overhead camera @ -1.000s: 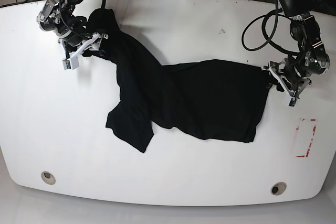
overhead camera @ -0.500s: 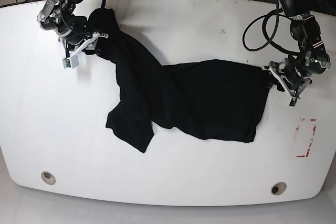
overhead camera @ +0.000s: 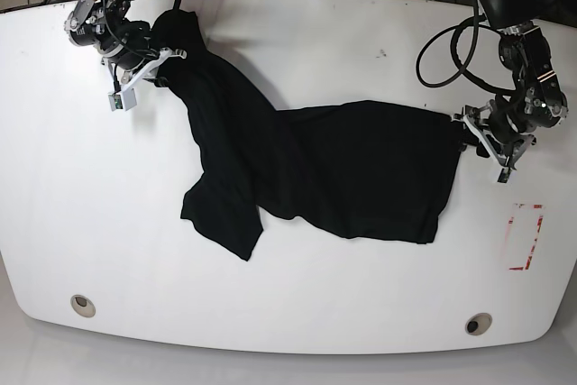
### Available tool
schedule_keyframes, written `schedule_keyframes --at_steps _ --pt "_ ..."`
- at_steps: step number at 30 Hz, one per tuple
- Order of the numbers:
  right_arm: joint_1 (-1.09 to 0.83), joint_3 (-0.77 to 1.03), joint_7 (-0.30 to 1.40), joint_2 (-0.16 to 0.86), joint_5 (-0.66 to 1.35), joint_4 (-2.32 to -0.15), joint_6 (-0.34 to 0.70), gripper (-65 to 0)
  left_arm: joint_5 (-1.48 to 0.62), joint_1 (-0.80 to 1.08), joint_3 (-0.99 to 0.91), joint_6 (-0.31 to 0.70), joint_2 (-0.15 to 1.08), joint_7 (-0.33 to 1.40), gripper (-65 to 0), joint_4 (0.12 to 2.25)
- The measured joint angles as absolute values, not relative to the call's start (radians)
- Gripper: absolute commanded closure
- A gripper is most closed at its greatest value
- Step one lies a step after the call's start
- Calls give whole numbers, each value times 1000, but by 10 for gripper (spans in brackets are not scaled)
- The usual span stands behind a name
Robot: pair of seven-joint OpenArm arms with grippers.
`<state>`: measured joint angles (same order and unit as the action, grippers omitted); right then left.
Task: Layout the t-shirt on the table in an organized manner, then fold the t-shirt properly
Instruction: 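Hold the t-shirt ends with both grippers, keeping it stretched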
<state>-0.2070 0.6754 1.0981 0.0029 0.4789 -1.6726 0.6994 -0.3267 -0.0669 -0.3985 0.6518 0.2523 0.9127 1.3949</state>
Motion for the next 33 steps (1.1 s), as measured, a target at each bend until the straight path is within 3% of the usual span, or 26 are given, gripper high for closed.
schedule_keyframes --at_steps 4,12,31,33 --pt "-206 676 1099 3 479 -1673 699 0 -327 -67 -398 652 252 913 -335 1395" --pt "-203 673 1085 3 475 -1674 699 0 -328 -67 -399 652 252 912 -422 1389" --pt "-206 673 1077 3 475 -1674 699 0 -360 -78 -401 693 235 887 -418 1282" --pt "-206 673 1077 3 475 -1674 699 0 -369 -77 -401 697 225 910 -389 1287"
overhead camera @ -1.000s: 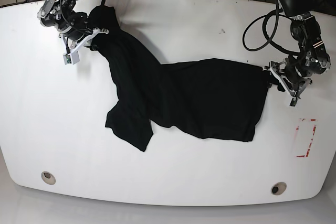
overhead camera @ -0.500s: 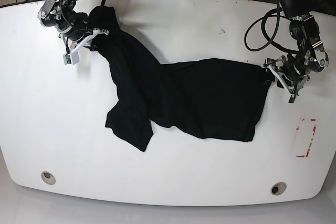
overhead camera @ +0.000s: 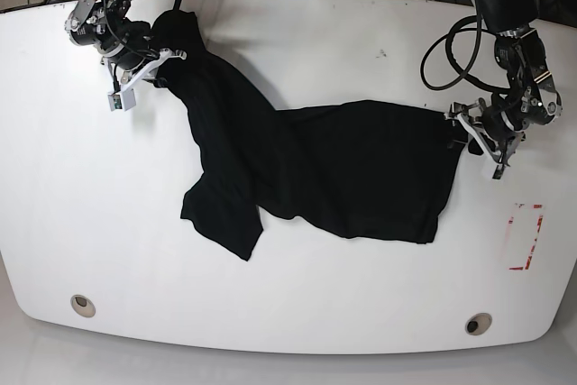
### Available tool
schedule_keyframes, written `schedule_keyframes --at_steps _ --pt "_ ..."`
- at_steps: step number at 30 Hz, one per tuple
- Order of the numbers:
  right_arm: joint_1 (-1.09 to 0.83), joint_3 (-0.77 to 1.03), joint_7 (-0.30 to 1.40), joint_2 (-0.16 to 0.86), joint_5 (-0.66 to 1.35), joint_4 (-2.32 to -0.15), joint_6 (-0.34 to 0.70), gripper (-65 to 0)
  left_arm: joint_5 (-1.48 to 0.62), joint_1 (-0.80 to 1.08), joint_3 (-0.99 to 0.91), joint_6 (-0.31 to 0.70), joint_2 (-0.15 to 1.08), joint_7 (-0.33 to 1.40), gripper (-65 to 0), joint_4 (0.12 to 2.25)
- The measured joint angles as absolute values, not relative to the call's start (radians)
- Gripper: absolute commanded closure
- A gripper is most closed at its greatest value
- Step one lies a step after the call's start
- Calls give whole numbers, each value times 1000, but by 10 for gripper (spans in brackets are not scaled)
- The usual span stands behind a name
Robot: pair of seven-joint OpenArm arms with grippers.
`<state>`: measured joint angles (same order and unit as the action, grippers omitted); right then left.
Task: Layout the t-shirt on the table in an organized manner, then fold the t-shirt properly
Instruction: 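Hold the t-shirt ends with both grippers, keeping it stretched, then lift the t-shirt with both grippers and swing it toward the robot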
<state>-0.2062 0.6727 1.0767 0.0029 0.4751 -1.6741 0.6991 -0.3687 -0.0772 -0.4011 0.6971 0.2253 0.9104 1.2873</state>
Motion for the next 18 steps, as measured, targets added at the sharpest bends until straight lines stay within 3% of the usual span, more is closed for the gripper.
schedule_keyframes --at_steps 1,5,8,18 --pt "-206 673 1077 3 475 -1674 699 0 -376 -77 -401 699 221 922 -372 1289" --pt "-206 673 1077 3 476 -1674 699 0 -386 -78 -401 702 205 946 -193 1290" --pt "-205 673 1077 3 475 -1674 699 0 -385 -77 -403 697 191 945 -96 1289" --pt "-204 673 1077 3 476 -1674 699 0 -395 -72 -389 701 156 947 -36 1308"
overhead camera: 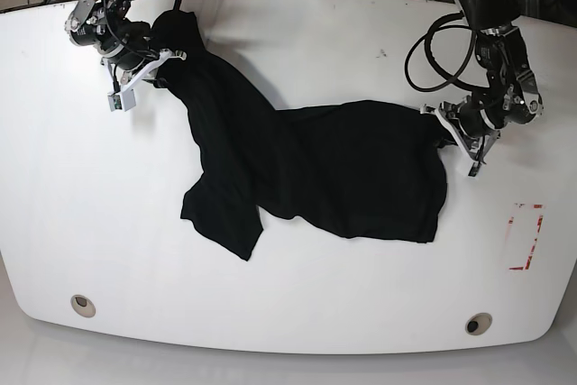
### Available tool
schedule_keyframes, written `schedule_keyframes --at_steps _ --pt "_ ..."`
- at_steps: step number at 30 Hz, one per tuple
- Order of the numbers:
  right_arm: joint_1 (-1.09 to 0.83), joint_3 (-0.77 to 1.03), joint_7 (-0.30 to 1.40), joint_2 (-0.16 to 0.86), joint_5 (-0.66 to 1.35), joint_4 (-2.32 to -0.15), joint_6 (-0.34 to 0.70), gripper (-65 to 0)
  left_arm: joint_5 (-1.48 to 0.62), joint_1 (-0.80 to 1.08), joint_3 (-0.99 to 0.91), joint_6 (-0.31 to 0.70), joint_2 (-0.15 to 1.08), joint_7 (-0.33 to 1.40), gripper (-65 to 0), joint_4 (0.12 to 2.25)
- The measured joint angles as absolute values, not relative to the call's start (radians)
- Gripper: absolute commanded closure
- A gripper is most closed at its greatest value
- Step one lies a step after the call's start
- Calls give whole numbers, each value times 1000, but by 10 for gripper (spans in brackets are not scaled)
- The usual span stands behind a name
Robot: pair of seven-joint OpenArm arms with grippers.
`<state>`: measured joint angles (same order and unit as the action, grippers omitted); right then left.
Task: Layout the t-shirt on the table in an organized manner, then fold the t-shirt properly
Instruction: 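Lift the t-shirt with both grippers and swing it toward the robot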
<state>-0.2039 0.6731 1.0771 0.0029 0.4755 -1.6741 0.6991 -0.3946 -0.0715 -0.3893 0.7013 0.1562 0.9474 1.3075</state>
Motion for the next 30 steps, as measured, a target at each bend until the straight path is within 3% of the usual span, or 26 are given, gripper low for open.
schedule_keyframes --at_steps 10,22,30 --pt "-221 673 1152 2 463 -1762 697 0 -315 -39 -439 694 158 1070 -36 1472" --pt "-217 675 1184 12 464 -1884 697 0 -337 13 -439 698 191 1081 -36 1810" --pt "-134 679 1166 91 464 -1844 699 0 -352 -25 -485 699 210 1203 -36 1914"
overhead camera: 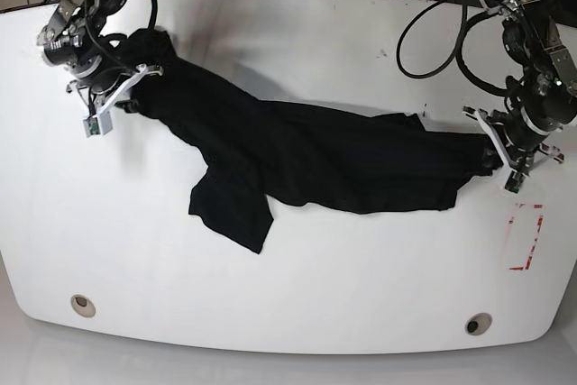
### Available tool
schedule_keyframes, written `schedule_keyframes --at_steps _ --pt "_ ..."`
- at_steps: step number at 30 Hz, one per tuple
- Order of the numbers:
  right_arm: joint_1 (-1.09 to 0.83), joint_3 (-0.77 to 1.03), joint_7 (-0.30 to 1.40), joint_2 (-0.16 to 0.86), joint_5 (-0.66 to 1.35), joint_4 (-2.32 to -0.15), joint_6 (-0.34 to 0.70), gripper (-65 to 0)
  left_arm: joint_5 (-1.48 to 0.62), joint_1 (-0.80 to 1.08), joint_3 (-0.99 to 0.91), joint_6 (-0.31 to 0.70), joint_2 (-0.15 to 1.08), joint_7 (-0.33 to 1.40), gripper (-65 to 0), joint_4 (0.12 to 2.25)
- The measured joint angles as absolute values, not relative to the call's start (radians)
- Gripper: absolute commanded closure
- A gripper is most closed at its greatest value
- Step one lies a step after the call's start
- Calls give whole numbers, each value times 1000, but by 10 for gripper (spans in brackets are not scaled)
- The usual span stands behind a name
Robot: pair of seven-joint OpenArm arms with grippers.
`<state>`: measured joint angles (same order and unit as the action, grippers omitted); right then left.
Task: Layout the t-shirt on the table in an organized manner, then fold the t-shirt properly
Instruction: 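Lift the t-shirt with both grippers and swing it toward the robot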
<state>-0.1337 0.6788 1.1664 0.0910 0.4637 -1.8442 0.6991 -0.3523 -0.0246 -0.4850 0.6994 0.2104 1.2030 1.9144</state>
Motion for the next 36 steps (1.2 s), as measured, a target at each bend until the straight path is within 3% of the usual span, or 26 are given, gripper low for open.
schedule_keyframes --at_steps 12,26,36 --pt "30 669 1162 183 477 -1769 705 0 -358 -247 -628 698 229 1391 -39 1922" --pt "355 619 1171 260 476 -1634 705 0 -356 -487 -544 698 250 1417 -40 1922" --pt "706 480 1181 355 465 -1379 704 0 -348 -713 -460 697 253 1418 -42 1896"
